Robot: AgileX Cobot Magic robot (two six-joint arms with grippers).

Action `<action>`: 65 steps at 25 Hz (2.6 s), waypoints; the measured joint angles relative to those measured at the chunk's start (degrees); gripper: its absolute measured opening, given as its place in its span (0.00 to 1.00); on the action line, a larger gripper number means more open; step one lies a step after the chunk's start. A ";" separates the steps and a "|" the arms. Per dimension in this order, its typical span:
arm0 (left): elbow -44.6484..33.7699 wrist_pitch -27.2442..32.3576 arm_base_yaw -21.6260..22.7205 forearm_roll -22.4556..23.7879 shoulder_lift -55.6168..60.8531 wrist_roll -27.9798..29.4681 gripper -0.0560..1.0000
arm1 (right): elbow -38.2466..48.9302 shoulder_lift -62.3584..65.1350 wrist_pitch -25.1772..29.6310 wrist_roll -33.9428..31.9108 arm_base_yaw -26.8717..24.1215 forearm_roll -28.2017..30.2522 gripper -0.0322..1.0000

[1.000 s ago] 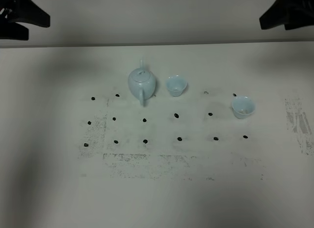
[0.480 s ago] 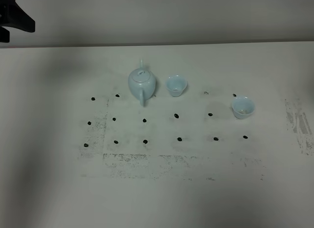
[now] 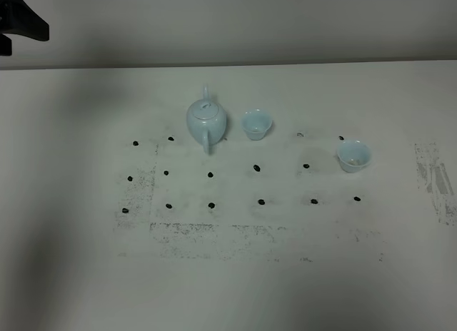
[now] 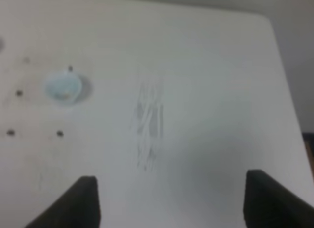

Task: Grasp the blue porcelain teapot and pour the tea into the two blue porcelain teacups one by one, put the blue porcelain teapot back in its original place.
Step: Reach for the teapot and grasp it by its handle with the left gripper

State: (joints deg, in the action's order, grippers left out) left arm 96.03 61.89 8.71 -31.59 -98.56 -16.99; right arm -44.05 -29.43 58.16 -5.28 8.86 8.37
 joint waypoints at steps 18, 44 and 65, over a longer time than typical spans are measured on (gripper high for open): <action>0.00 -0.20 0.00 0.00 0.00 0.00 0.61 | 13.30 29.43 6.81 5.28 0.00 -9.50 0.60; 0.00 -0.45 0.00 0.00 0.00 0.00 0.61 | 15.87 29.82 4.03 8.59 0.00 -11.25 0.60; 0.00 -1.68 0.00 0.00 0.00 -1.42 0.61 | 15.87 29.82 3.73 8.59 -0.05 -17.90 0.60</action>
State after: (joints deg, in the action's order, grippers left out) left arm 96.03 60.21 8.71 -31.59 -98.56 -18.41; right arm -28.18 0.39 61.89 3.31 8.81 -9.52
